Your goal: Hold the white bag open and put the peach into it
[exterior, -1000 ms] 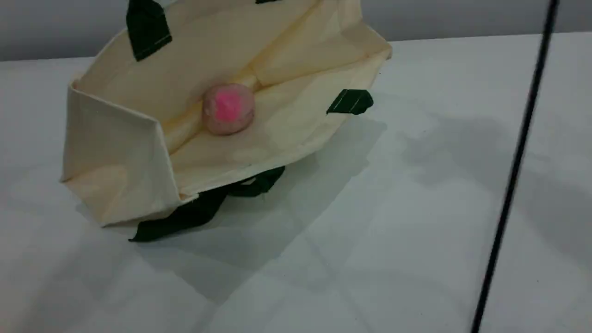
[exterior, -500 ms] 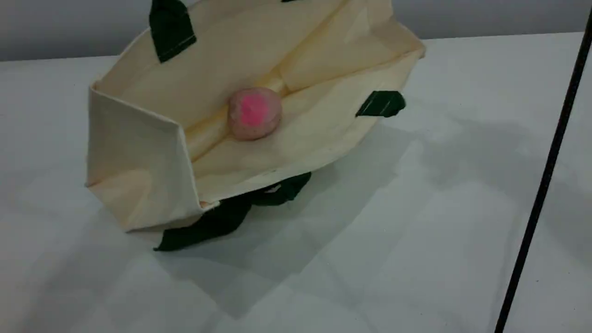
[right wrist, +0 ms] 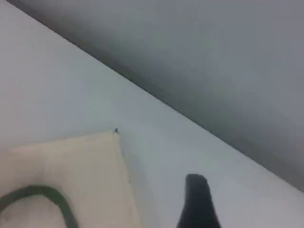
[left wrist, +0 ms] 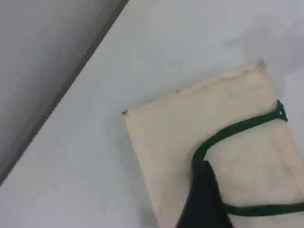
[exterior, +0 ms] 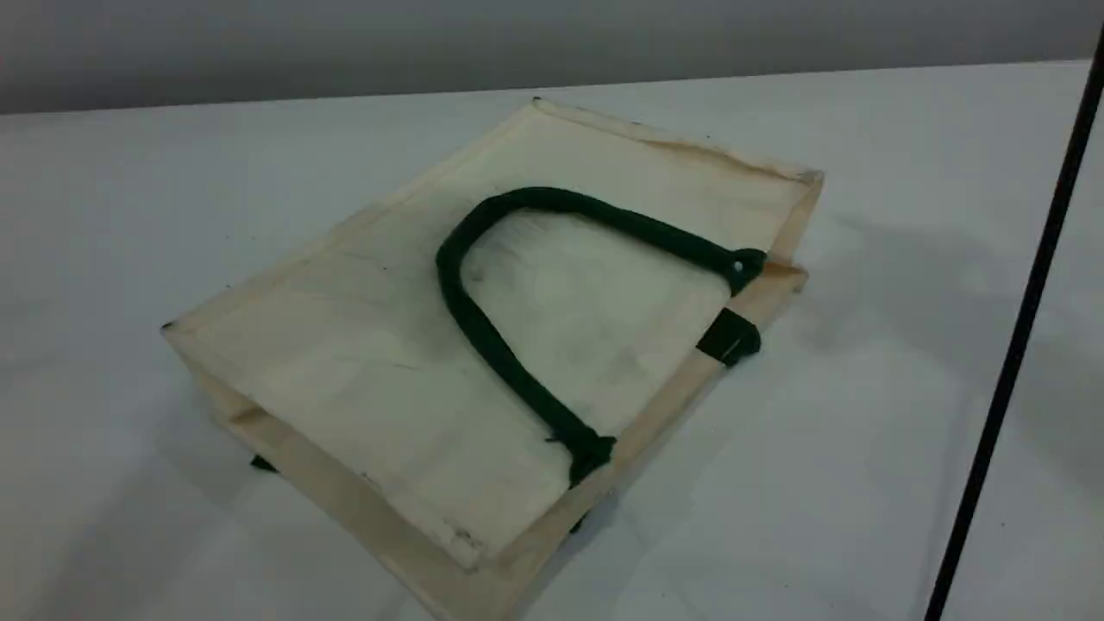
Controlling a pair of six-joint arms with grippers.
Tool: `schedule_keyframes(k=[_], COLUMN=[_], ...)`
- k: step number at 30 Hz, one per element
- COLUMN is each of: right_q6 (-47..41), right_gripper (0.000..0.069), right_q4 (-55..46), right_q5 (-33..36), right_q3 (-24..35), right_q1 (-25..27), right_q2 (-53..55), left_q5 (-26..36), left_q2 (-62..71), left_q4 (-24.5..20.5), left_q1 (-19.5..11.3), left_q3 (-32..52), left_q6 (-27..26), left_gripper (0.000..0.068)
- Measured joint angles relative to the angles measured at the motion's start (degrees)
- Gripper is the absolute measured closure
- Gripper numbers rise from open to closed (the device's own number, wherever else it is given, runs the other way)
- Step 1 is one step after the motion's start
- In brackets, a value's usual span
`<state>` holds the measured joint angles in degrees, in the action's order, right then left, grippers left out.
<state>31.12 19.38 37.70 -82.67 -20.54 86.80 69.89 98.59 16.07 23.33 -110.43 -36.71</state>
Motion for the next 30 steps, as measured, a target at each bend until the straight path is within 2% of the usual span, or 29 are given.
schedule_keyframes(k=[5, 11, 14, 30], right_q6=[-1.1, -1.4, -2.1, -2.9], right_gripper=[0.0254, 0.0254, 0.0254, 0.0254], right_q4=[-0.2, -0.3, -0.4, -0.5], right_q5=[0.2, 0.3, 1.4, 6.0], right_q3=[0.0, 0.0, 0.0, -0.1], right_q1=[0.0, 0.0, 0.0, 0.0], right_q2=[-3.9, -11.0, -15.2, -37.3], left_q5=[0.0, 0.2, 0.2, 0.2], left_q2=[-2.2, -6.8, -9.8, -30.0], left_q4=[-4.1, -12.3, -14.4, -14.4], left_q1=[0.0, 0.0, 0.0, 0.0], left_q3=[0.0, 0.0, 0.0, 0.3], left_q6=[6.0, 15.0, 16.5, 19.3], left_gripper=[0.0216, 0.0216, 0.0215, 0.0215])
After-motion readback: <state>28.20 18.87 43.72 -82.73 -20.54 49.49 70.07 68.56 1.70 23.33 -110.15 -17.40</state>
